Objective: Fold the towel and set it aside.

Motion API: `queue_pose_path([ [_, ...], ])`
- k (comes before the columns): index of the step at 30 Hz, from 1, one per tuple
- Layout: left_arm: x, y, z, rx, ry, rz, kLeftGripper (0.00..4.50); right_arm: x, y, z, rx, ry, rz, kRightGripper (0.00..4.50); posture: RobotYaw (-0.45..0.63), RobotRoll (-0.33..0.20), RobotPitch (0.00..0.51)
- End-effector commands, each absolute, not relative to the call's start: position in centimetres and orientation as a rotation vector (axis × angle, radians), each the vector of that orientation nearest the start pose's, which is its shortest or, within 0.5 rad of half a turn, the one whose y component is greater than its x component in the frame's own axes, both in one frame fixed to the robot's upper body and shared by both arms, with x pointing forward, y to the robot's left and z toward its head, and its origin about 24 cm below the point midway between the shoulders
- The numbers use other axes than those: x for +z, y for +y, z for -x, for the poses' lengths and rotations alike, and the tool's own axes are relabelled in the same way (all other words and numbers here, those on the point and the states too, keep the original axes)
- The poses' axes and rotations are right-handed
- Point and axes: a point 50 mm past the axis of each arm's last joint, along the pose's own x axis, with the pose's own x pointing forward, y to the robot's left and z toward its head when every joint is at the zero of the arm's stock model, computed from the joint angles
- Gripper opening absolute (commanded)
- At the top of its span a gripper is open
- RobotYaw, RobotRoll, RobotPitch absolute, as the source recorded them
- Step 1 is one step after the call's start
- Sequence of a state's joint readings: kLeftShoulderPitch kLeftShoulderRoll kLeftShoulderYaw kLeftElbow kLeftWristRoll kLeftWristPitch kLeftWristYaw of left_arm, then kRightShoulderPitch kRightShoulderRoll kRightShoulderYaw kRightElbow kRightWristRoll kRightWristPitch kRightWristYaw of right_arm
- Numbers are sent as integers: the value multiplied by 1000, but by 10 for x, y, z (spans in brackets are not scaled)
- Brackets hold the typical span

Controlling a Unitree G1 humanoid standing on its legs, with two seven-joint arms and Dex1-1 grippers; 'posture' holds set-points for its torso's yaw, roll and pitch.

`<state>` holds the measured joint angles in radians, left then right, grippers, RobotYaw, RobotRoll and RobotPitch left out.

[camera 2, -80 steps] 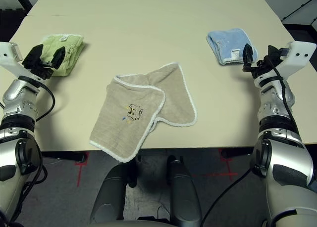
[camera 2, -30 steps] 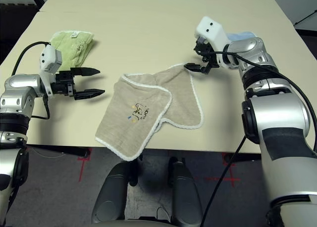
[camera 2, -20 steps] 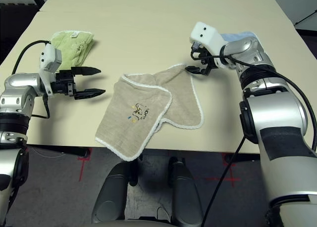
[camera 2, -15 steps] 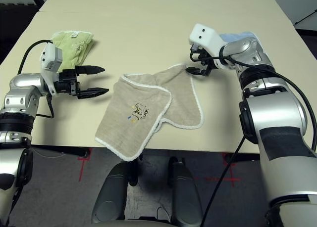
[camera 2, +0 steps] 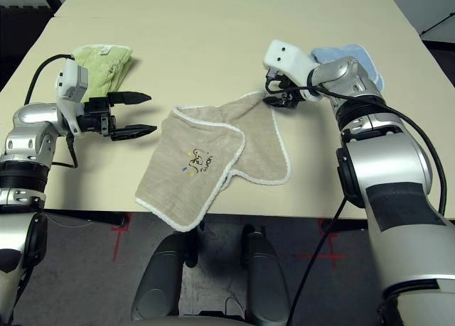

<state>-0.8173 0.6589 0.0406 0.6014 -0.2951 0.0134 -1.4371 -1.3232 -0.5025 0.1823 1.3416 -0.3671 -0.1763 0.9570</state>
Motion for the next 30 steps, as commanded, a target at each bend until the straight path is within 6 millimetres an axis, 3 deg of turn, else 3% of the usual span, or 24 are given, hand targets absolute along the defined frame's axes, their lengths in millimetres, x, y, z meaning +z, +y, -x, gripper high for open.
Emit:
queue_pose_path([
  [1,200,231,-336,-1230,-50,-388,4500,196,-198,-406,812,359,843,1153,143,0,251],
  [4,200,230,-336,-1234,-43,-388,4500,199,-200,-406,813,352,833,45,139,0,248],
  [9,200,230,-336,-1236,-41,-390,4500,216,-208,-406,785,265,769,14,127,0,243],
  [14,197,229,-337,-1241,-35,-389,4500,235,-218,-401,811,88,525,14,112,0,240],
  [19,196,226,-339,-1250,-29,-383,4500,243,-226,-395,859,-12,372,14,91,0,235],
  [30,202,211,-346,-1222,-25,-280,4500,246,-231,-390,862,-143,383,14,65,0,235],
])
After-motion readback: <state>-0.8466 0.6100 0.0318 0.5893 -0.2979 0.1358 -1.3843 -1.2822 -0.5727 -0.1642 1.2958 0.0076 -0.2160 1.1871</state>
